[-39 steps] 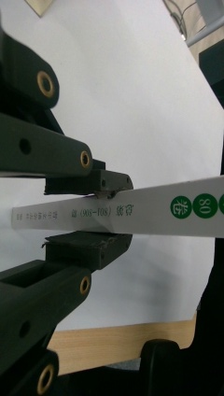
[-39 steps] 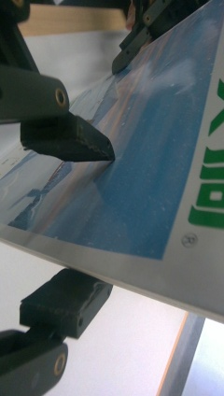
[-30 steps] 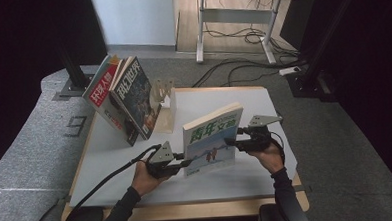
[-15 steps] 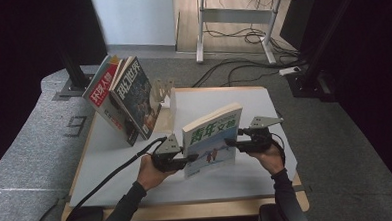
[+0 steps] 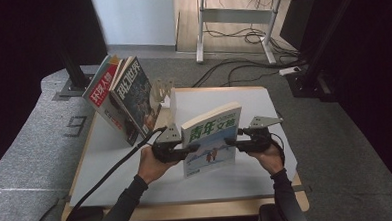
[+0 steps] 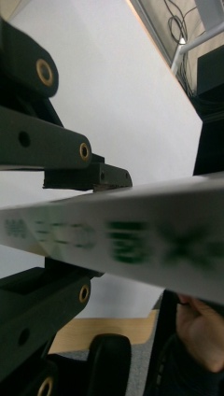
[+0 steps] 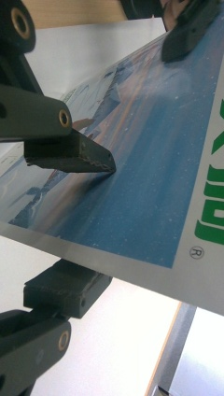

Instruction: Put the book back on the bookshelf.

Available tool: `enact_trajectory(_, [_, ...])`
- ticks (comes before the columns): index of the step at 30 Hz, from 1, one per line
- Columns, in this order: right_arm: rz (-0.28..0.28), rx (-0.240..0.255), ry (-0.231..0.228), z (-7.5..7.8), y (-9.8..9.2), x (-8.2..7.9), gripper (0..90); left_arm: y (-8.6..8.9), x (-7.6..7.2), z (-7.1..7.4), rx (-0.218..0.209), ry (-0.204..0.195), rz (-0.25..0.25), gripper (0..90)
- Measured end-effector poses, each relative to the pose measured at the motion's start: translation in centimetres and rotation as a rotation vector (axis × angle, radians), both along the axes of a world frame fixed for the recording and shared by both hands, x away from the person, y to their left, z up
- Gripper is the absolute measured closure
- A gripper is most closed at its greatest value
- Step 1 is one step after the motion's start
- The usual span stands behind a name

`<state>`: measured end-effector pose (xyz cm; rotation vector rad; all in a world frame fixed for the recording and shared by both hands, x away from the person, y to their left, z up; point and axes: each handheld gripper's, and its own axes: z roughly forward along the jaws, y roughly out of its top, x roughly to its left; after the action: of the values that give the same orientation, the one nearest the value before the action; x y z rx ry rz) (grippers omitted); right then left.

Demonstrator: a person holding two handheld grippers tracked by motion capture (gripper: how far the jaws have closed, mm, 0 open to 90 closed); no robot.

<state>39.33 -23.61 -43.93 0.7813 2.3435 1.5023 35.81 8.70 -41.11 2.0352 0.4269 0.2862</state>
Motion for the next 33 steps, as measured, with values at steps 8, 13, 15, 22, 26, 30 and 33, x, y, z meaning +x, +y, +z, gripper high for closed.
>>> enact_trajectory(8, [-0.005,0.003,-0.001,-0.1,0.0,0.0,45.6,-0.1,0.2,0.3,0.006,0.025,0.022,71.6])
enact_trajectory(13, [-0.004,0.007,-0.008,-0.2,0.0,0.0,44.6,-0.1,0.0,0.2,-0.001,0.022,0.021,72.7])
enact_trajectory(15, [-0.005,0.006,-0.012,-0.2,-0.1,0.0,43.6,-0.1,-0.1,0.1,-0.007,0.016,0.019,72.9])
enact_trajectory(22, [-0.039,0.006,-0.01,-0.7,-0.9,-0.1,38.4,0.0,0.1,-0.2,-0.043,0.023,0.024,73.6])
enact_trajectory(26, [-0.071,0.022,0.004,-1.3,-1.9,-0.1,35.6,-0.1,0.1,-0.2,-0.048,0.019,0.028,73.8])
enact_trajectory(30, [-0.115,0.034,0.023,-2.2,-3.0,-0.2,31.7,-0.1,0.1,-0.2,-0.048,0.015,0.034,73.8])
enact_trajectory(33, [-0.158,0.022,0.028,-2.6,-3.7,-0.2,29.5,0.0,0.3,-0.1,-0.051,0.022,0.044,73.9])
